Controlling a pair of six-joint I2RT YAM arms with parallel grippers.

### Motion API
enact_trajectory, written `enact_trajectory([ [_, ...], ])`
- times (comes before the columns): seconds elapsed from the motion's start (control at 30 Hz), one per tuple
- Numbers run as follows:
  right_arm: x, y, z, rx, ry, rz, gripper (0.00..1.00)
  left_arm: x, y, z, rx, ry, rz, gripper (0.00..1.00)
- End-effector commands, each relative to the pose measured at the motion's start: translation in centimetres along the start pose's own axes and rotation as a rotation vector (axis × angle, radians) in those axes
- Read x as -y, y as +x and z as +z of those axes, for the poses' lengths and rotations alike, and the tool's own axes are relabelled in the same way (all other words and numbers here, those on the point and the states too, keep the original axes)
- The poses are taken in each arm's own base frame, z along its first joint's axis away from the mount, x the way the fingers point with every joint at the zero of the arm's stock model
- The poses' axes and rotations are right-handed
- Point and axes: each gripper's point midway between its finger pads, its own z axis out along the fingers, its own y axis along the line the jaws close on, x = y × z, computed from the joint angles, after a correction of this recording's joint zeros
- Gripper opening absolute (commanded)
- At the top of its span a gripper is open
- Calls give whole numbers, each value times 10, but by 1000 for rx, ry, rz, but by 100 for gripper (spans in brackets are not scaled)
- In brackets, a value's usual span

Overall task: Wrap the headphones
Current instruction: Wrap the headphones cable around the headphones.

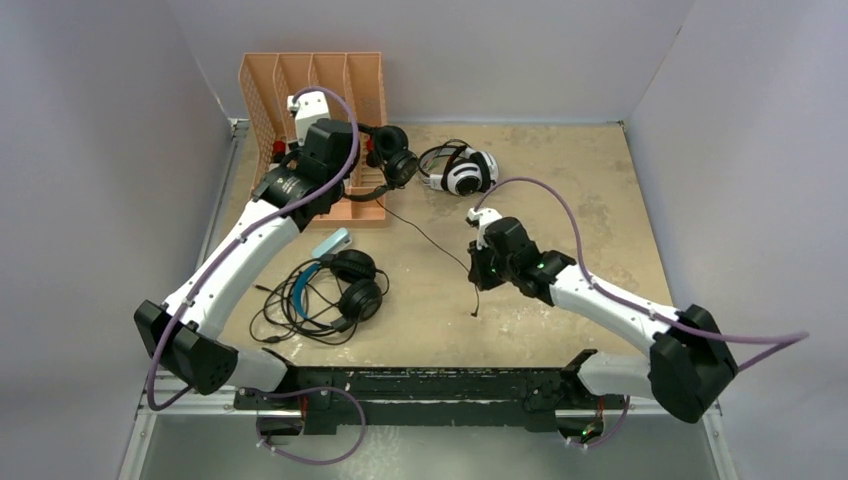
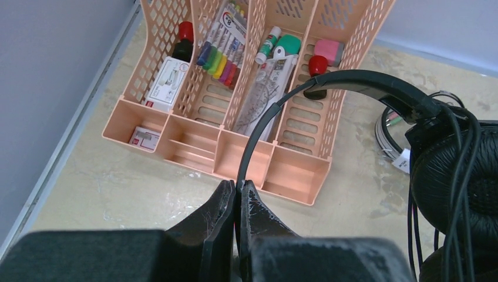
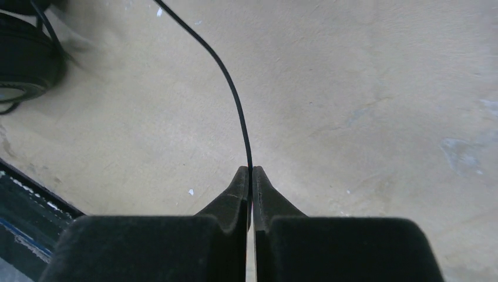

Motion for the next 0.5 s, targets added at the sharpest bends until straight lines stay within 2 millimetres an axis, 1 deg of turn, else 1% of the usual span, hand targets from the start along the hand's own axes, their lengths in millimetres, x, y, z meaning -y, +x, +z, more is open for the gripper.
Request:
enact_trajectory([
  [0.0, 4, -40, -42, 93, 81, 31, 0, 2, -28, 3, 77, -11, -53, 0],
  [0.03, 11, -54, -51, 139, 128, -8, 0, 1, -26, 5, 75, -21, -39, 0],
  [0.07, 10, -61, -59, 149, 124, -44, 0, 0, -25, 8, 73, -31, -20, 0],
  [0.17, -2, -88, -87, 234, 86, -133, 0, 3, -18, 17, 64, -43, 44, 0],
  [0.27, -21, -121, -120, 351, 7, -228, 0, 7, -7, 27, 55, -31, 119, 0],
  [0.37, -33, -150, -141, 426, -23, -337, 0, 17, 11, 36, 25, -5, 179, 0],
  [0.47, -42, -179, -159, 471, -22, -412, 0, 27, 26, 36, 5, 1, 244, 0],
])
